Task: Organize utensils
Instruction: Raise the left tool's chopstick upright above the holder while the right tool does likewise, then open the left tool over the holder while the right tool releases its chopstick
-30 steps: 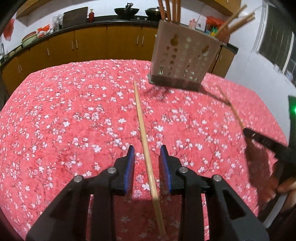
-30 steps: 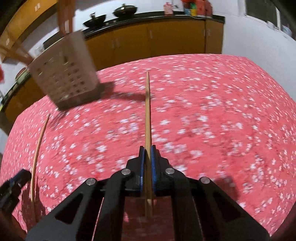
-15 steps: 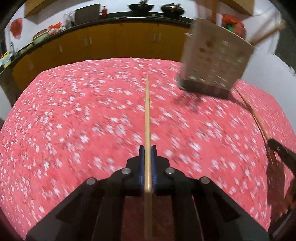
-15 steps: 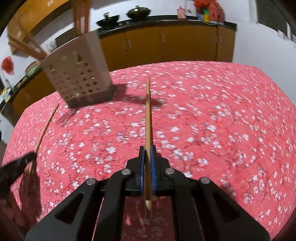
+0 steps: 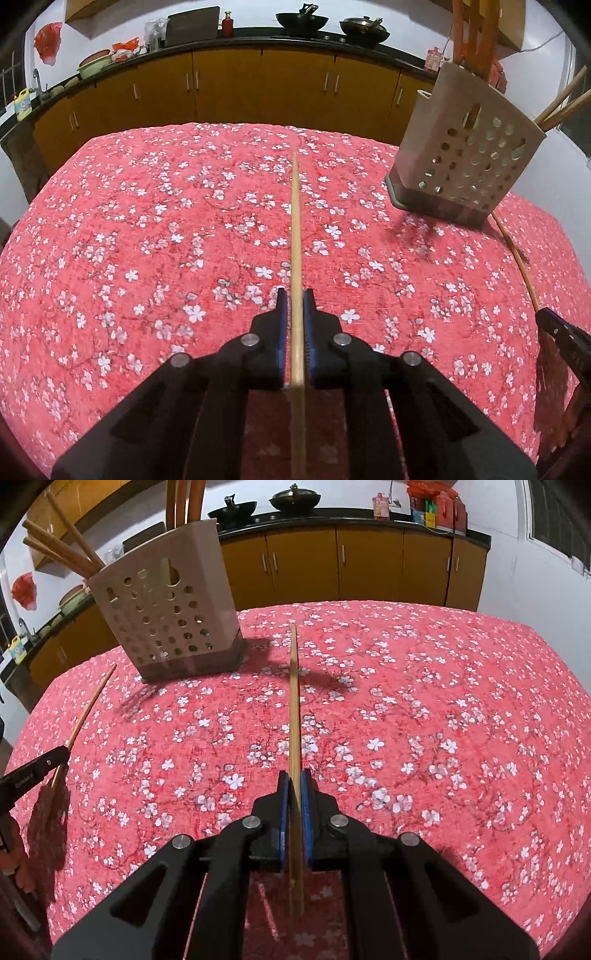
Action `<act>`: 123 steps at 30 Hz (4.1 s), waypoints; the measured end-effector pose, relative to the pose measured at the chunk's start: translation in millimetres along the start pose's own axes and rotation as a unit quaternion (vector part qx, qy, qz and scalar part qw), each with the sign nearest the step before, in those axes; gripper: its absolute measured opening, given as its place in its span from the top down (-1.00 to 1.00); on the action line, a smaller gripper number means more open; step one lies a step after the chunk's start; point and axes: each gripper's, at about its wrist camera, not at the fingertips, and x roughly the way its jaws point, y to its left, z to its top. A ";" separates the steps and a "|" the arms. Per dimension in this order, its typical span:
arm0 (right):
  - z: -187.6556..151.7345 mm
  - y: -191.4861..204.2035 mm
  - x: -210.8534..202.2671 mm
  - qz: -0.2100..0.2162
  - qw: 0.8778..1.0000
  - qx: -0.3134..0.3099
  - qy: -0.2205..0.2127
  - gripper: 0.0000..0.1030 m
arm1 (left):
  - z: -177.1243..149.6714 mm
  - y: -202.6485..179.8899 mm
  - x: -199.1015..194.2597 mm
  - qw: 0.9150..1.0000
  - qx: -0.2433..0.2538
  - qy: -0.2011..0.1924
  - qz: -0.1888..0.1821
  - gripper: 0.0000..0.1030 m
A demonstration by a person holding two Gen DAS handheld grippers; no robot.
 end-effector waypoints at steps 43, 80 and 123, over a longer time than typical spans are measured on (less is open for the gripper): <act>0.7 -0.3 0.4 0.000 1.000 -0.001 0.002 0.84 | -2.8 -3.6 0.5 1.000 0.001 0.000 0.002 0.77; 57.8 -15.6 -139.5 0.000 0.978 0.015 -0.207 0.86 | 50.1 -2.4 -152.3 0.983 0.032 -0.174 -0.037 0.84; 152.4 66.7 -141.6 0.096 0.959 -0.042 -0.264 0.85 | 156.4 -106.7 -150.0 0.950 0.036 -0.290 -0.111 0.84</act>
